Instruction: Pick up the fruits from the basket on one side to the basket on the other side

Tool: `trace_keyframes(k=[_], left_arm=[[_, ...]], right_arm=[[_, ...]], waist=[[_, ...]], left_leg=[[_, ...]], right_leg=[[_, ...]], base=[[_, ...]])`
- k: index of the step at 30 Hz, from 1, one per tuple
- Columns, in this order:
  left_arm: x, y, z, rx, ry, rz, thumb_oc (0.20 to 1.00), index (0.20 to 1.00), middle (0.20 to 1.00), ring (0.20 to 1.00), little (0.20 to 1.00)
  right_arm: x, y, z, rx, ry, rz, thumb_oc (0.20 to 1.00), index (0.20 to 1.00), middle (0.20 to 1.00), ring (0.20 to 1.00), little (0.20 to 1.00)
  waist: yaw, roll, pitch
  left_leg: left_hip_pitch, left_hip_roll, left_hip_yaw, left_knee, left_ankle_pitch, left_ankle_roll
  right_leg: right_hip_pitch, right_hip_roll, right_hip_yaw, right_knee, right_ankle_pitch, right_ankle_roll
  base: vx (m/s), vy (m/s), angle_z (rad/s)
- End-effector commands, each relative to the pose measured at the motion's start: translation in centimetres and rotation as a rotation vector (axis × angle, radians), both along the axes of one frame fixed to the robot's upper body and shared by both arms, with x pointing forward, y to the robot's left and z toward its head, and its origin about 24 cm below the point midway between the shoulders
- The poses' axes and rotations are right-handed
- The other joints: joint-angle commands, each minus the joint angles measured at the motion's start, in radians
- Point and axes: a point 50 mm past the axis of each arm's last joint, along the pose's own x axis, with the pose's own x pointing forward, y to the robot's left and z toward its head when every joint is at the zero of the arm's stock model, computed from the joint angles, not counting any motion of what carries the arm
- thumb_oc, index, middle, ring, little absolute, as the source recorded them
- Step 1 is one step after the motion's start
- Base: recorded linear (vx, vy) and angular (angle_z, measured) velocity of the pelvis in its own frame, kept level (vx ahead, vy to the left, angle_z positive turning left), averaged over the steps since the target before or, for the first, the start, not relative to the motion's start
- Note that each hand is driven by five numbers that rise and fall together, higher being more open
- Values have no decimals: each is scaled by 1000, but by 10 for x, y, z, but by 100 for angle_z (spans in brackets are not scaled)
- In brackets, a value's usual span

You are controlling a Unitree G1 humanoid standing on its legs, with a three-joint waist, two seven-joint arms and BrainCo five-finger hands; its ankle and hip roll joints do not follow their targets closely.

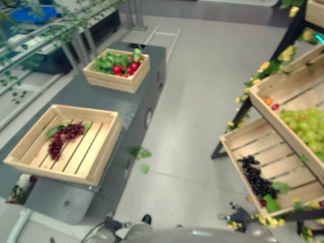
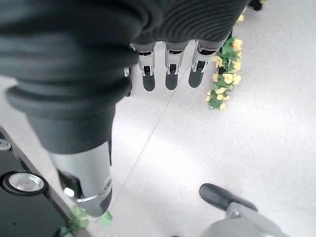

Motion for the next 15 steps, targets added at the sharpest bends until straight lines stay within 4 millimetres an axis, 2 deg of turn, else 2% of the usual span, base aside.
trace_keyframes(k=[1,3,4,5,7,8,9,11,12,14,15], left_arm=[[4,-18,-3,-62,-12,25,1000,1000,1000,1000,1000],[2,-15,-3,-86,-7,97,1000,1000,1000,1000,1000],[2,-15,-3,-86,-7,97,1000,1000,1000,1000,1000],[-8,-11,-5,-132,4,243,1000,1000,1000,1000,1000],[-16,-11,-7,-171,20,326,1000,1000,1000,1000,1000],[-16,-11,-7,-171,20,326,1000,1000,1000,1000,1000],[-22,-12,-9,-222,32,403,1000,1000,1000,1000,1000],[-25,-12,-10,-230,36,424,1000,1000,1000,1000,1000],[-27,-10,-10,-256,32,491,1000,1000,1000,1000,1000],[-29,-7,-10,-261,33,512,1000,1000,1000,1000,1000],[-27,-5,-9,-275,14,542,1000,1000,1000,1000,1000]], right_arm=[[5,-9,5,-43,-40,-28,1000,1000,1000,1000,1000],[-2,-10,0,-39,2,-66,1000,1000,1000,1000,1000],[-1,-10,0,-38,2,-66,1000,1000,1000,1000,1000],[-9,-7,-4,-23,45,-70,1000,1000,1000,1000,1000],[-15,-5,-7,-4,68,-102,1000,1000,1000,1000,1000],[-15,-5,-7,-4,68,-102,1000,1000,1000,1000,1000],[-23,-4,-10,7,99,-141,1000,1000,1000,1000,1000],[-27,-2,-11,14,114,-155,1000,1000,1000,1000,1000],[-28,4,-14,35,122,-165,1000,1000,1000,1000,1000],[-29,7,-15,50,128,-174,1000,1000,1000,1000,1000],[-29,10,-15,65,124,-191,1000,1000,1000,1000,1000]], waist=[[-12,-21,43],[-10,-24,44],[-11,-24,45],[5,-22,32],[5,-21,18],[5,-21,18],[4,-21,-3],[3,-20,-12],[13,-29,-21],[18,-35,-25],[35,-45,-21]], left_leg=[[31,36,177,8,-57,48],[1,10,259,33,-54,59],[0,9,259,35,-55,59],[16,-27,281,19,-65,81],[34,-32,347,-4,-69,101],[34,-32,347,-4,-70,101],[48,-29,437,-10,-85,116],[57,-21,461,-31,-81,113],[71,-13,434,-71,-62,103],[64,-10,424,-48,-73,108],[64,-8,393,-62,-54,113]], right_leg=[[-18,-83,-22,0,17,125],[-25,-93,-63,-4,28,127],[-25,-94,-63,-4,28,128],[-21,-90,-88,-5,27,124],[-15,-92,-125,-3,22,124],[-14,-92,-125,-2,21,124],[-12,-99,-180,5,7,125],[-7,-98,-200,6,2,127],[6,-107,-229,14,1,131],[9,-113,-231,39,-11,130],[16,-122,-229,58,-12,131]], base=[[-121,-108,86],[-101,-81,90],[-38,-87,68],[-4,-72,64],[-7,-51,60],[6,-8,42],[13,-5,47],[52,10,77],[115,25,96],[90,40,82],[42,55,45]])
